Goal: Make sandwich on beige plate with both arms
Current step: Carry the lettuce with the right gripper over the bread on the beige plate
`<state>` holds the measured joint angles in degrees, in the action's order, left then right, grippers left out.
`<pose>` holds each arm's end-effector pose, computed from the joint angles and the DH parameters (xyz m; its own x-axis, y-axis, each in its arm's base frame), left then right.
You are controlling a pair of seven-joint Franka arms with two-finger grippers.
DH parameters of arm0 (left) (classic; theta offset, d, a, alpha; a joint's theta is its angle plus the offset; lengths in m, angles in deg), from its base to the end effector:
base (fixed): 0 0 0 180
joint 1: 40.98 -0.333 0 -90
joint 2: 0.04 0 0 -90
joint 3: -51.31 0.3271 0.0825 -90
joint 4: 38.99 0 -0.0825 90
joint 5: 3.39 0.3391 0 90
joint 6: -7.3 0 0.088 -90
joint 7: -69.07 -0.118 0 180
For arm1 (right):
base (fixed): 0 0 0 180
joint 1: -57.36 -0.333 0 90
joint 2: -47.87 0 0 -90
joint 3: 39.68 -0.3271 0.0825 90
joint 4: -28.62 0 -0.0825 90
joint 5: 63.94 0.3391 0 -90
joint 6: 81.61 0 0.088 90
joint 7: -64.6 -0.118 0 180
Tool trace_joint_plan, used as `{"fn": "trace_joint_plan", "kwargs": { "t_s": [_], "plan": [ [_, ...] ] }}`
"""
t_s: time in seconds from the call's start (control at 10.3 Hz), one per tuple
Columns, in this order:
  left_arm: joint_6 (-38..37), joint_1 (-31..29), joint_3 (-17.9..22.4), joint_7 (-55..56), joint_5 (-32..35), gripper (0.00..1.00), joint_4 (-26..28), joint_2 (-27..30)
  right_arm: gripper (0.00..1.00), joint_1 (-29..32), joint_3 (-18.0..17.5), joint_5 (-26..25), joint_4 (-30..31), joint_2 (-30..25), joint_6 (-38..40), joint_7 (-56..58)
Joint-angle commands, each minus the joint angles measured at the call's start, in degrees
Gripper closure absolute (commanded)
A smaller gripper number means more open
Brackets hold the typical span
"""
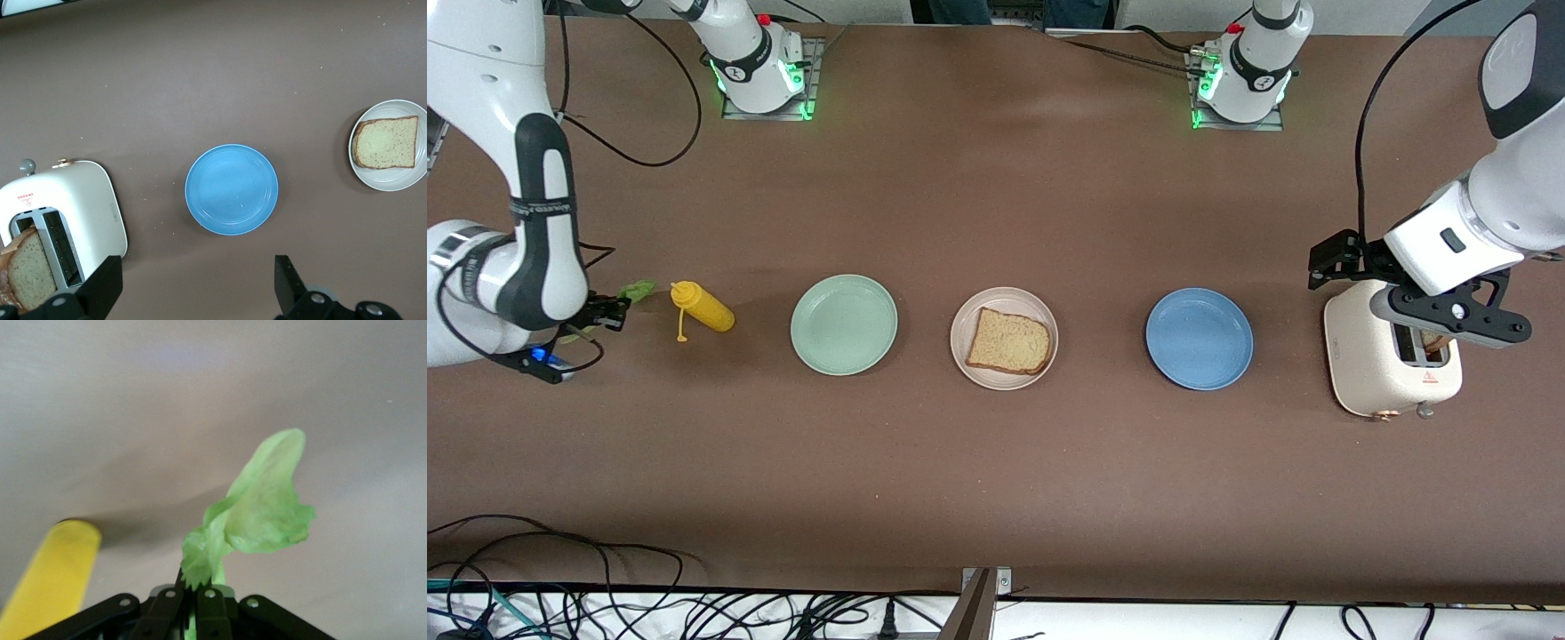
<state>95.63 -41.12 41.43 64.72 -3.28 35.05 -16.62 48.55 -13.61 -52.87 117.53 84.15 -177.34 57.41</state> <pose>0.5887 -0.0842 0.5825 0.9707 -0.2381 -0.0322 -0.2364 -0.9704 0.0496 0.5946 -0.1207 0.3015 0.7952 -0.4440 -0.4129 -0.4208 -0.8944 0.1514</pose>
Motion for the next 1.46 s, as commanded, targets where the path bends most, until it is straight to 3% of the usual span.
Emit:
{"fn": "trace_joint_plan", "kwargs": {
  "t_s": [0.0,0.29,0.39,0.68,0.87,0.97,1.16,1.36],
  "plan": [
    [-0.71,0.05,-0.40,1.19,2.09,0.00,0.75,0.85,1.00,-0.94,-0.05,-0.52,-10.46,0.19,10.09,-6.32],
    [-0.71,0.04,-0.23,1.19,2.00,0.00,0.66,0.85,1.00,-4.79,-0.49,0.79,-19.01,0.19,21.44,-18.61],
    [-0.71,0.04,-0.23,1.19,2.00,0.00,0.66,0.85,1.00,-6.38,-0.40,3.41,-20.16,0.19,23.30,-23.35],
    [-0.88,0.04,-0.14,1.19,1.74,0.00,0.66,0.93,1.00,-8.06,-0.58,20.16,-21.93,0.19,25.86,-41.53],
    [-1.59,-0.04,-0.05,1.28,1.56,0.00,0.66,0.85,1.00,-8.85,-0.76,36.40,-21.84,0.80,25.69,-55.51],
    [-1.59,-0.04,-0.05,1.28,1.56,0.00,0.66,0.85,1.00,-10.07,-1.02,41.62,-21.76,1.76,24.99,-59.92],
    [-1.59,-0.13,0.04,1.19,1.56,0.00,0.66,0.85,1.00,-12.53,-2.94,47.28,-21.49,3.70,19.75,-64.87],
    [-1.59,-0.92,0.04,1.19,1.47,0.00,0.66,0.85,1.00,-16.65,-4.97,47.29,-21.32,5.19,10.88,-68.91]
  ]
}}
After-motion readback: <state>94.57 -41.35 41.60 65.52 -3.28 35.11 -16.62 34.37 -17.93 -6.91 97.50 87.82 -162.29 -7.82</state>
